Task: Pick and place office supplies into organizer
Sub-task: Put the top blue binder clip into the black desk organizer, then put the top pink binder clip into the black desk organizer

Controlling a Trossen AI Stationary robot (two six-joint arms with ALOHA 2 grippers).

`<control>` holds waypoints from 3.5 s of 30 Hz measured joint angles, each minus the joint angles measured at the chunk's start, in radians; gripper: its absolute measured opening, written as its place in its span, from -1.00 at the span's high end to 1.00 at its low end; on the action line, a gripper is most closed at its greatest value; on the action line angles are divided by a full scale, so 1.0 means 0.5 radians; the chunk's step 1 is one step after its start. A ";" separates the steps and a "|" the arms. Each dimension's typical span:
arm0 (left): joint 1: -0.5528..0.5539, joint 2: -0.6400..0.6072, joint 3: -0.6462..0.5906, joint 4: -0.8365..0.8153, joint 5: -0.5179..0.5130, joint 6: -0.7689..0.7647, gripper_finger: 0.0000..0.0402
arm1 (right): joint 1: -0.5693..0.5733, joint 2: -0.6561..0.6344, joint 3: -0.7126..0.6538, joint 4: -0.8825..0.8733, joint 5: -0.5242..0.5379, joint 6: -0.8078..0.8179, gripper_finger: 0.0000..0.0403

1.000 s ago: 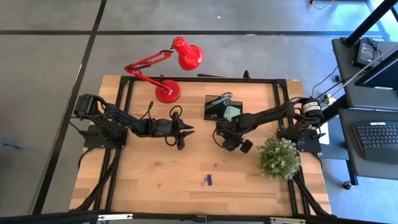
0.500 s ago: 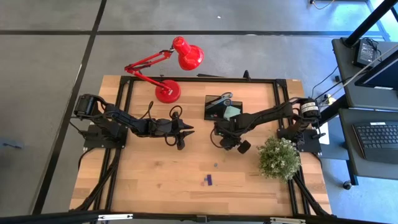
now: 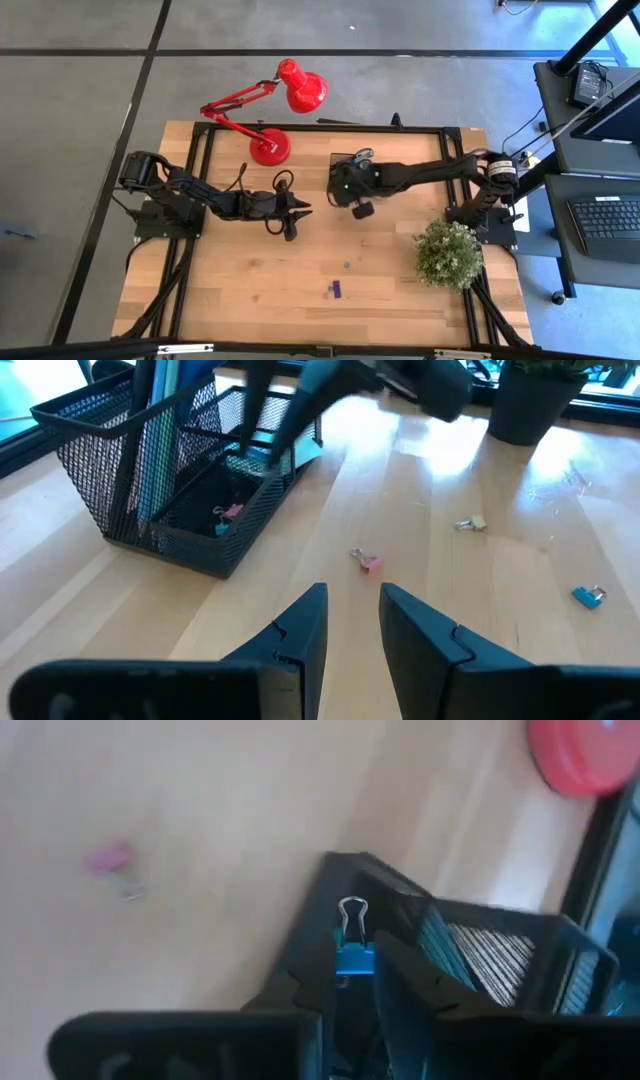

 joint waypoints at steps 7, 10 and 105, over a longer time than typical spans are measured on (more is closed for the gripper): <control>0.000 -0.001 0.000 0.001 -0.001 0.000 0.56 | -0.125 0.002 -0.004 0.011 -0.005 0.069 0.72; 0.000 -0.001 0.000 0.001 -0.001 0.000 0.56 | -0.139 0.020 -0.004 0.023 -0.045 0.067 0.72; 0.000 -0.001 0.001 -0.061 -0.001 0.000 0.56 | 0.143 0.359 0.004 0.044 -0.677 -0.420 0.33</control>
